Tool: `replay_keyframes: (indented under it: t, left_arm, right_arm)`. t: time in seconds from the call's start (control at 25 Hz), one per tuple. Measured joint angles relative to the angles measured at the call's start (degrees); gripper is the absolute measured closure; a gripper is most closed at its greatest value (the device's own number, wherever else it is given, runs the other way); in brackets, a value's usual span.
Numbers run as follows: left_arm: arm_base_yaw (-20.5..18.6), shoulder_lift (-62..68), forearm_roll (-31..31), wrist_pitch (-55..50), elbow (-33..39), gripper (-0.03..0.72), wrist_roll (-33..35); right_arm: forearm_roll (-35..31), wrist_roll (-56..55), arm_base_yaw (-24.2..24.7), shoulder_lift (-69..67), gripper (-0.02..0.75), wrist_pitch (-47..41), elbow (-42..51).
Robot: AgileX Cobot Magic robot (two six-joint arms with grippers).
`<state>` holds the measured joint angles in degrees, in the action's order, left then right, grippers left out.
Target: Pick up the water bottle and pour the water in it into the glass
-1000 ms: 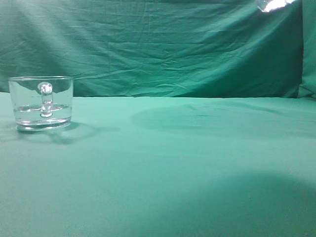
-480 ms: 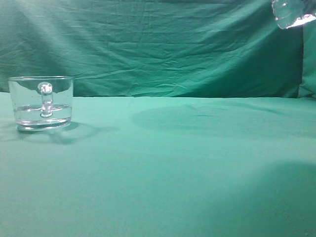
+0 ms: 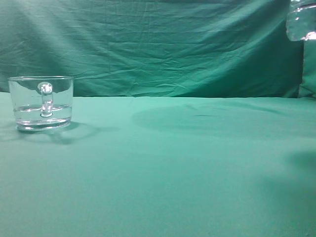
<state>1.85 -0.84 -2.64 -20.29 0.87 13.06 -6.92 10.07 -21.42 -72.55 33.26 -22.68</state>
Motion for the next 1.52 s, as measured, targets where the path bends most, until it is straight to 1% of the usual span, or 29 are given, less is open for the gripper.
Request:
replay_keyframes:
  t: [0.2,0.32,0.44,0.48,0.6,0.8,1.0,1.32,1.4,1.52]
  left_arm:
    - [0.0,0.0,0.0,0.0,0.0,0.688,0.0]
    - [0.0,0.0,0.0,0.0,0.0,0.688,0.0]
    - [0.0,0.0,0.0,0.0,0.0,0.688,0.0]
    - [0.0,0.0,0.0,0.0,0.0,0.688,0.0]
    - [0.0,0.0,0.0,0.0,0.0,0.688,0.0]
    - [0.0,0.0,0.0,0.0,0.0,0.688,0.0]
    - [0.0,0.0,0.0,0.0,0.0,0.688,0.0]
    - [0.0,0.0,0.0,0.0,0.0,0.688,0.0]
    - [0.0,0.0,0.0,0.0,0.0,0.688,0.0]
    - [0.0,0.0,0.0,0.0,0.0,0.688,0.0]
  right_arm:
    - [0.0,0.34,0.0,-6.28,0.361,6.33,0.0]
    - [1.98,0.24,0.0,-11.41,0.361,11.3,0.0]
    - [3.47,-0.31,0.0,-15.07,0.361,13.11,-0.69]
    - [4.1,-1.21,0.0,-19.21,0.361,14.5,-1.99]
    - [4.5,-2.43,0.0,-25.06,0.361,16.78,-4.92]
    - [5.64,-10.17,0.0,-33.47,0.361,20.52,-10.02]
    - [7.56,-11.39,0.0,-37.53,0.361,22.35,-11.65]
    - [9.01,-11.18,0.0,-37.86,0.361,22.11,-11.65]
    - [8.98,-11.18,0.0,-37.86,0.282,21.33,-11.65]
    - [8.98,-11.3,0.0,-37.86,0.12,21.21,-11.85]
